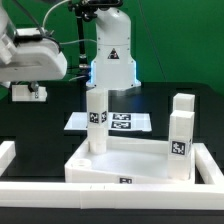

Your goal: Assemble desk

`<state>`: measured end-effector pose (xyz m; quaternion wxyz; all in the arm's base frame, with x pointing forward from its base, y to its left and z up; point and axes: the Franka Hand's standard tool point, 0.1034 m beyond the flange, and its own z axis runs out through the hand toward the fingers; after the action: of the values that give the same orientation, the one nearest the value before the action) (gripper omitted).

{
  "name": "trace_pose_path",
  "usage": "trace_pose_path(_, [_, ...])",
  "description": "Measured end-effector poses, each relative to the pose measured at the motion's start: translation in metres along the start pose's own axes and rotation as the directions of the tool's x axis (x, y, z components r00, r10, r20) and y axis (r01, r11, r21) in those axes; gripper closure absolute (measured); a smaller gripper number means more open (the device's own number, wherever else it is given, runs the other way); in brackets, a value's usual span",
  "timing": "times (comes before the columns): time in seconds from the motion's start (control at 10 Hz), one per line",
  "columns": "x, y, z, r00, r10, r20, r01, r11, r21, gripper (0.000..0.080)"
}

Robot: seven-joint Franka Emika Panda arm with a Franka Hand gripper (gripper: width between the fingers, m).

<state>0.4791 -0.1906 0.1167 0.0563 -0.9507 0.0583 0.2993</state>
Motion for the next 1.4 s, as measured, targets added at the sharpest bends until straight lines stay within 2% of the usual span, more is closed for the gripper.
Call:
trace_pose_path(0.1, [0.014,-0.013,-0.015,0.996,-0.012,-0.089,0.009,0.999,-0.034,0.0512])
trace_pose_path(0.2, [0.018,-0.022,-0.041,0.992,-0.034,-0.122,0.03,0.999,-0.038,0.0512])
trace_pose_path(0.3, [0.028,-0.028,-0.079,0.977,-0.03,-0.209,0.022,0.999,-0.043,0.0512])
trace_pose_path(0.4, [0.028,-0.038,-0.099,0.959,-0.027,-0.283,0.017,0.999,-0.037,0.0512])
trace_pose_path(0.8, [0.036,-0.032,-0.102,0.853,-0.033,-0.521,0.001,0.998,-0.063,0.0512])
trace_pose_path(0.9, [0.036,-0.036,-0.103,0.831,-0.023,-0.555,-0.011,0.998,-0.058,0.0512])
trace_pose_path(1.1, [0.04,-0.072,-0.112,0.748,0.009,-0.664,-0.024,1.0,-0.014,0.0512])
trace_pose_path(1.3, [0.05,-0.101,-0.115,0.663,0.077,-0.745,-0.049,0.997,0.06,0.0512])
trace_pose_path(1.4, [0.055,-0.117,-0.116,0.628,0.074,-0.775,-0.05,0.997,0.055,0.0512])
